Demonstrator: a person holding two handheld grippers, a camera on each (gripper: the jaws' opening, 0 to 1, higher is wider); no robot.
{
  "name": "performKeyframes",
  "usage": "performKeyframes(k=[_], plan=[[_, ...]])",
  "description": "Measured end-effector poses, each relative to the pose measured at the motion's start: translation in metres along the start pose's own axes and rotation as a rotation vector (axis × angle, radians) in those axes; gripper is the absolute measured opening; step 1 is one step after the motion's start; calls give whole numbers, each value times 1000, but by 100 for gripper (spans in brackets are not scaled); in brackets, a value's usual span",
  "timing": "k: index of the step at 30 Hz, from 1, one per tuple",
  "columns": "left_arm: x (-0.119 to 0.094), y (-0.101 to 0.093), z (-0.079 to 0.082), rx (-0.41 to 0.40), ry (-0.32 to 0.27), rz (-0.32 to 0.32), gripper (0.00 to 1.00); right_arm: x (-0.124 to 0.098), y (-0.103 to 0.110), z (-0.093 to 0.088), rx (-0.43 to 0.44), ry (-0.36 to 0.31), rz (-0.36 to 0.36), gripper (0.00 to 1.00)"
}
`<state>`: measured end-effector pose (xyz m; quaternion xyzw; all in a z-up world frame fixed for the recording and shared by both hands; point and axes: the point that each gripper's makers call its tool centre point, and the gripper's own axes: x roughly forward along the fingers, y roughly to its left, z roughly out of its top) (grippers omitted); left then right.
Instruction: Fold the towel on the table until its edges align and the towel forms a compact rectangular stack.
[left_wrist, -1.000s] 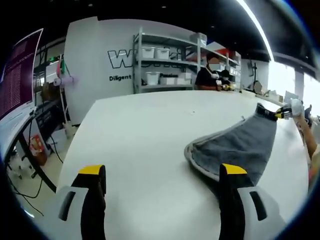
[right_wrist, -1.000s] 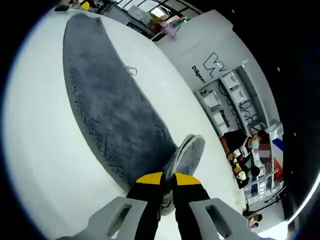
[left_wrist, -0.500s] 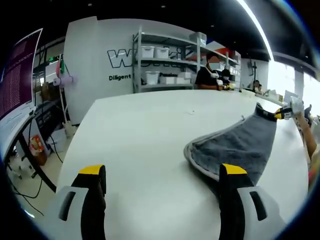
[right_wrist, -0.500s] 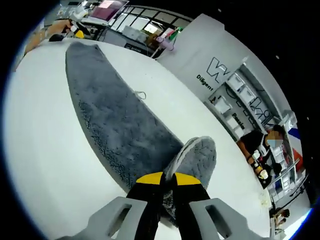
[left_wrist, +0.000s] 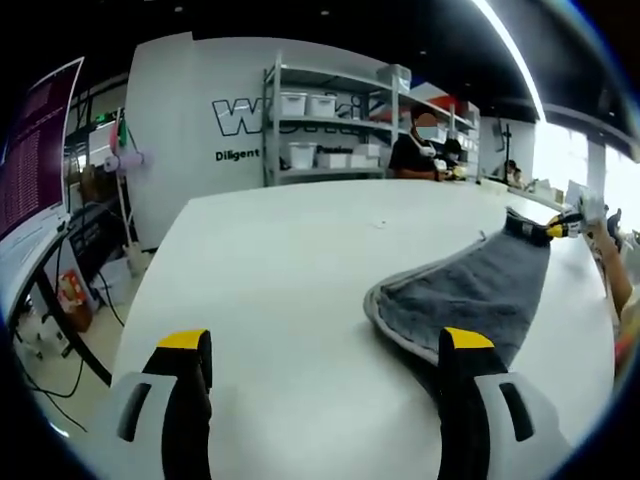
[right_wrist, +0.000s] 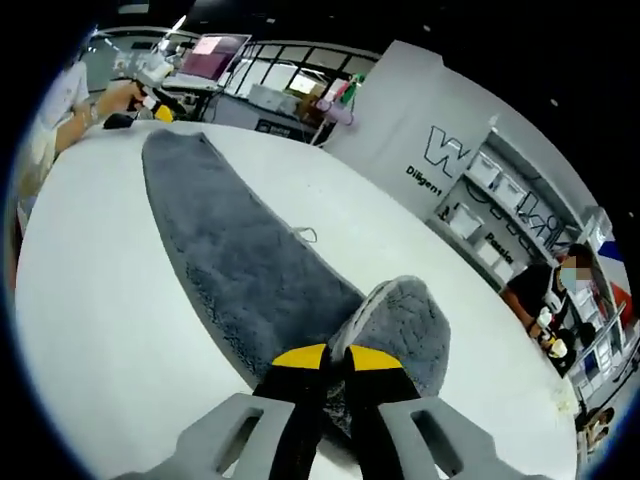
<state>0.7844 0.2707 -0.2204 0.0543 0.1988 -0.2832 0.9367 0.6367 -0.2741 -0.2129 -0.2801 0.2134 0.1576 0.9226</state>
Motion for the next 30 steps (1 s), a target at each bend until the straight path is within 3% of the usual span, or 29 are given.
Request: performKeyframes(k=[8, 16, 30], plan=[[-1, -10, 3, 21, 4, -32, 92, 8, 16, 20, 64, -53, 63, 3], [-3, -26, 8, 61, -3, -75, 92, 14, 30, 36, 55, -68, 97, 3], [0, -55, -1, 130, 54, -172, 92, 23, 56, 72, 50, -124, 165, 3]])
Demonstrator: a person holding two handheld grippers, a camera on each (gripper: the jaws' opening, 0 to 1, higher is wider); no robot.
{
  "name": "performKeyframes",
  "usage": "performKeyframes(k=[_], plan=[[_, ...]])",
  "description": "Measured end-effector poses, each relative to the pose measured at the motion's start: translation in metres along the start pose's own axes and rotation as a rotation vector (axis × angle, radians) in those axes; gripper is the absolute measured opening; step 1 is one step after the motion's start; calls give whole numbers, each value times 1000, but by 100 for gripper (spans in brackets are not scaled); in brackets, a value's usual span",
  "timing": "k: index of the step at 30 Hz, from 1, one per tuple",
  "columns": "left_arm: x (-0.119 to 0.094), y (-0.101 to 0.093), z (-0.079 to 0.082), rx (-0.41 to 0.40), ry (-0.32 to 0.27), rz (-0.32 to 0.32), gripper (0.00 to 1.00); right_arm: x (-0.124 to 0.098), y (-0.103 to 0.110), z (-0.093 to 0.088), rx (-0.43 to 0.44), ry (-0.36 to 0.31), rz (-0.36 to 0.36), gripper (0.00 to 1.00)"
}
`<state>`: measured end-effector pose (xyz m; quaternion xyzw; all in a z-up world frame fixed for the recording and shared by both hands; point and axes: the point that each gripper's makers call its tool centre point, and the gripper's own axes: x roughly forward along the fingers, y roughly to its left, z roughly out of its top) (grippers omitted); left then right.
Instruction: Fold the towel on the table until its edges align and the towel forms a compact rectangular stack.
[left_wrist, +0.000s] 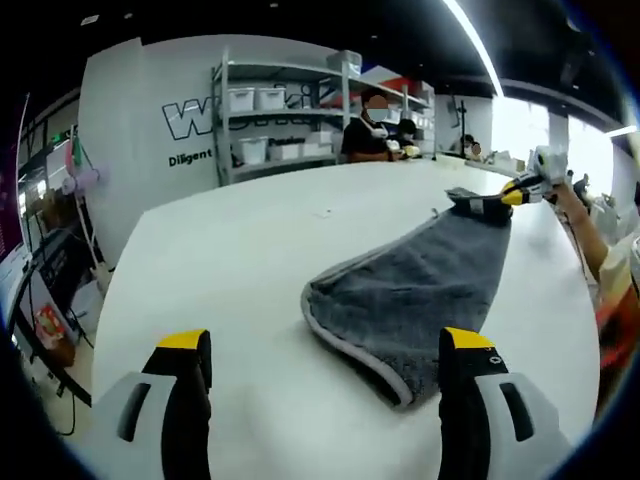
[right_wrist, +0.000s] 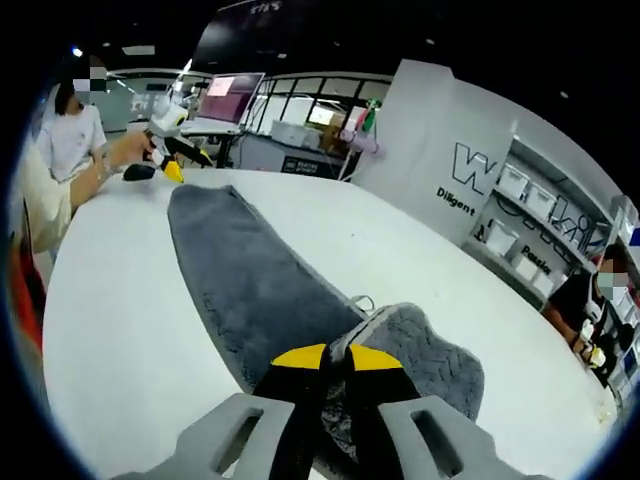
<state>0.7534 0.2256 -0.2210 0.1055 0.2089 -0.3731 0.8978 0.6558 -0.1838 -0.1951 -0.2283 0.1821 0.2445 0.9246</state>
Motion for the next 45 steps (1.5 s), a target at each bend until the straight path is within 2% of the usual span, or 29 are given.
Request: performKeyframes(k=[5, 15, 34, 45], plan=[[0, -12, -1, 28, 15, -48, 92, 9, 12, 11, 5, -18, 39, 3], [-3, -25, 0, 53, 17, -102, 92, 26, 34, 25, 8, -32, 99, 3], [-4, -38, -1, 56, 29, -153, 92, 49, 66, 57, -16, -66, 172, 3], [-6, -40, -1, 60, 31, -168, 92, 63, 92, 81, -28, -99, 250, 3]])
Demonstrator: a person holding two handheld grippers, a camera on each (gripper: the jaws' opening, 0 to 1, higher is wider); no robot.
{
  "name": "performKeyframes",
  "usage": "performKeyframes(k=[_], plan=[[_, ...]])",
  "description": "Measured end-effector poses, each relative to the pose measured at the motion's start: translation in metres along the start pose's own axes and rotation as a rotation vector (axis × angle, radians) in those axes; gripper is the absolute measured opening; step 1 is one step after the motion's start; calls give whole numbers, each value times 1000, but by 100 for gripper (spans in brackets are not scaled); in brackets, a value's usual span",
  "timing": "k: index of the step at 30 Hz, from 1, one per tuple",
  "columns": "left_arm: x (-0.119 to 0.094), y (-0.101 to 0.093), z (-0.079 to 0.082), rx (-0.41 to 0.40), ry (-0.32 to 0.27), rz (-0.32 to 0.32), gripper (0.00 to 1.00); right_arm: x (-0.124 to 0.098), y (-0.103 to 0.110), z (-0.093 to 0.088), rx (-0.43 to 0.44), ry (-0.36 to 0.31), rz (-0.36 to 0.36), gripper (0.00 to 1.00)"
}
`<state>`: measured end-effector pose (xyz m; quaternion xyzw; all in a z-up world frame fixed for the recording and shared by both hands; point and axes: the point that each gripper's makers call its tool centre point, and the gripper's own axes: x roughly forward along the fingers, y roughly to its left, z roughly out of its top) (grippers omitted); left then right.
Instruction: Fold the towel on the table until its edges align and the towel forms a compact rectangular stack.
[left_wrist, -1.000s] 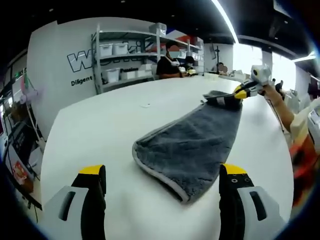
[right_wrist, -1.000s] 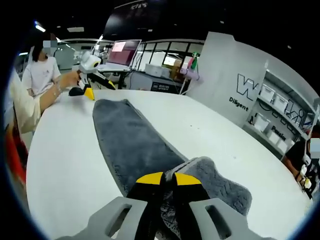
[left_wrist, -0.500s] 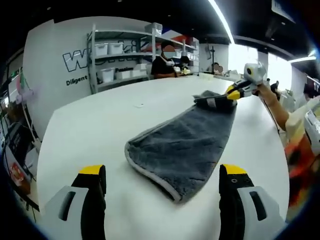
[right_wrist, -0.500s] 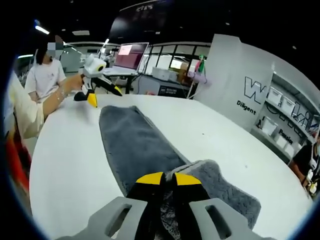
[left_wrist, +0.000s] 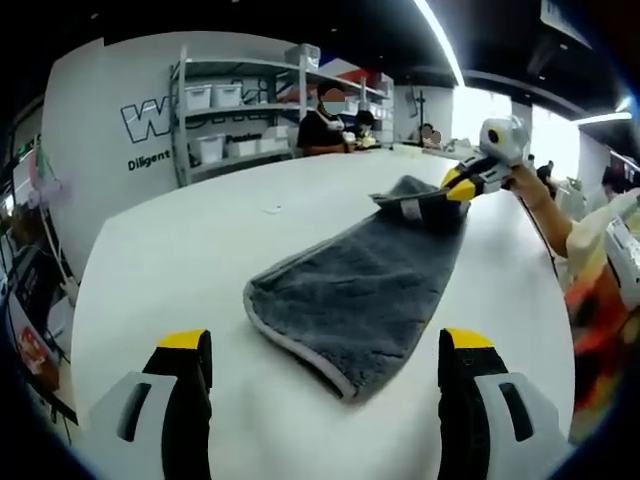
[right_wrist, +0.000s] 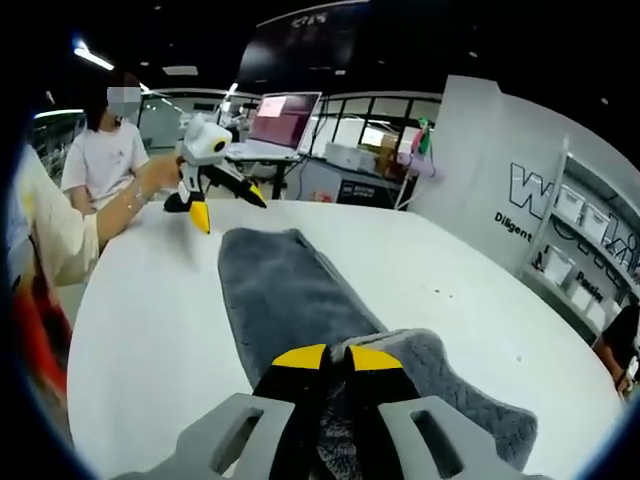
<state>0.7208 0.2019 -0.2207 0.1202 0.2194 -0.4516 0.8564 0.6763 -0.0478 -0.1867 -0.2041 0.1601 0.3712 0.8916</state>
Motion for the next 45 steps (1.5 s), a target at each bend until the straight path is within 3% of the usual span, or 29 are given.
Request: performKeyframes(k=[25, 45], plan=[[-3, -3, -5, -4, 7, -21, 92, 42, 31, 43, -54, -47, 86, 3], [-3, -3, -5, -1, 16, -31, 92, 67, 44, 93, -109, -108, 125, 3]])
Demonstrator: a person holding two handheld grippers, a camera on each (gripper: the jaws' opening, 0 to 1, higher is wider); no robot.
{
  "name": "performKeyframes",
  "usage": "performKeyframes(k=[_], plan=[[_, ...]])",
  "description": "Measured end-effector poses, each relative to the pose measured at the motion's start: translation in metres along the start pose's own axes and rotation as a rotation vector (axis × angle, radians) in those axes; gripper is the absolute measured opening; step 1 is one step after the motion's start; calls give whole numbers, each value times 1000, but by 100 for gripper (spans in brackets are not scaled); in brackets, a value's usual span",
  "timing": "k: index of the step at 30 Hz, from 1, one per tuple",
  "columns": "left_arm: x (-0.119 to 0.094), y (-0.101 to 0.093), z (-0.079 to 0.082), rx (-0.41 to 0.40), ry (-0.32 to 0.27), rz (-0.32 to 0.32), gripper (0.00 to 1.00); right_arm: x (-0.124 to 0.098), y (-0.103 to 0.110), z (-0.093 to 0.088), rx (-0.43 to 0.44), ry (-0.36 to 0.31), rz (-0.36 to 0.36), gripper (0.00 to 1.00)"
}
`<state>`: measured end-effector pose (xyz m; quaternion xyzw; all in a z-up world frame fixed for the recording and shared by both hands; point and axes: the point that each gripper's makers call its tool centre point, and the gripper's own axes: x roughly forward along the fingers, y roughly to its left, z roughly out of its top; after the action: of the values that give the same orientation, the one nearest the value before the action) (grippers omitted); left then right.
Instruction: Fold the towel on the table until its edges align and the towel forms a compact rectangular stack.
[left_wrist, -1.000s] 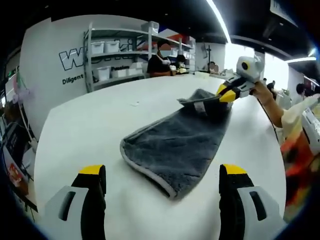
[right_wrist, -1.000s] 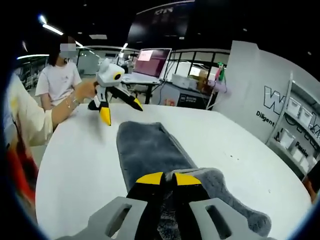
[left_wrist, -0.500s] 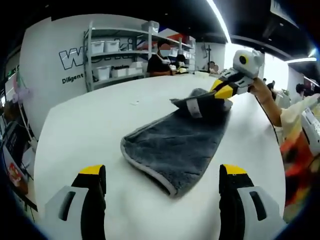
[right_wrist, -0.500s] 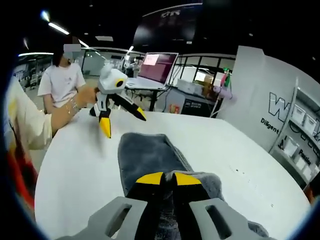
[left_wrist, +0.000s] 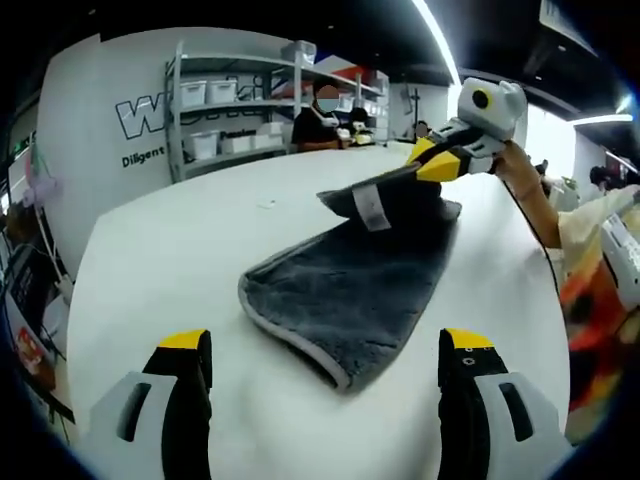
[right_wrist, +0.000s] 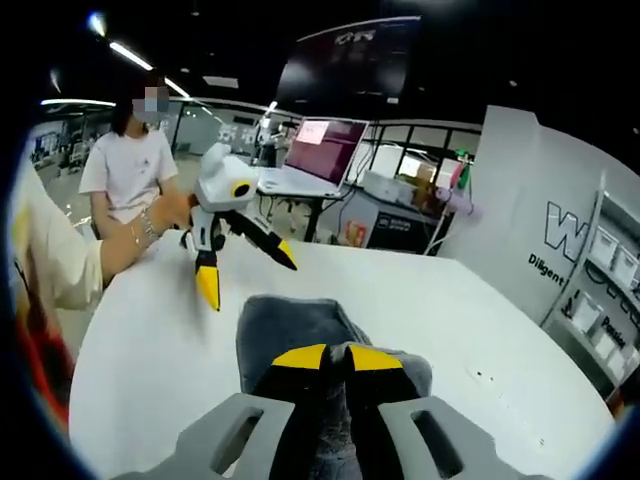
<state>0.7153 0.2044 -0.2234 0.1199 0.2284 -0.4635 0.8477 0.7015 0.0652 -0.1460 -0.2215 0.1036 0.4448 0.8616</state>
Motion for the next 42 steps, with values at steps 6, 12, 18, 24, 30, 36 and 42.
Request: performKeyframes(k=[6, 12, 18, 24, 30, 36, 42], plan=[[1, 0, -1, 2, 11, -1, 92, 7, -5, 11, -6, -15, -3, 3], [4, -3, -6, 1, 34, -11, 92, 9, -4, 21, -16, -34, -5, 3], [4, -4, -6, -1, 33, -17, 92, 13, 1, 34, -31, -58, 2, 3], [3, -2, -7, 2, 35, -15, 92, 14, 6, 50, -49, -92, 6, 3], [1, -3, -6, 6, 29, -15, 92, 14, 8, 67, -65, -129, 2, 3], [0, -4, -7, 6, 25, -13, 92, 25, 18, 79, -92, -148, 20, 3], [-1, -5, -7, 6, 23, -14, 92, 52, 35, 68, -127, -106, 55, 3]])
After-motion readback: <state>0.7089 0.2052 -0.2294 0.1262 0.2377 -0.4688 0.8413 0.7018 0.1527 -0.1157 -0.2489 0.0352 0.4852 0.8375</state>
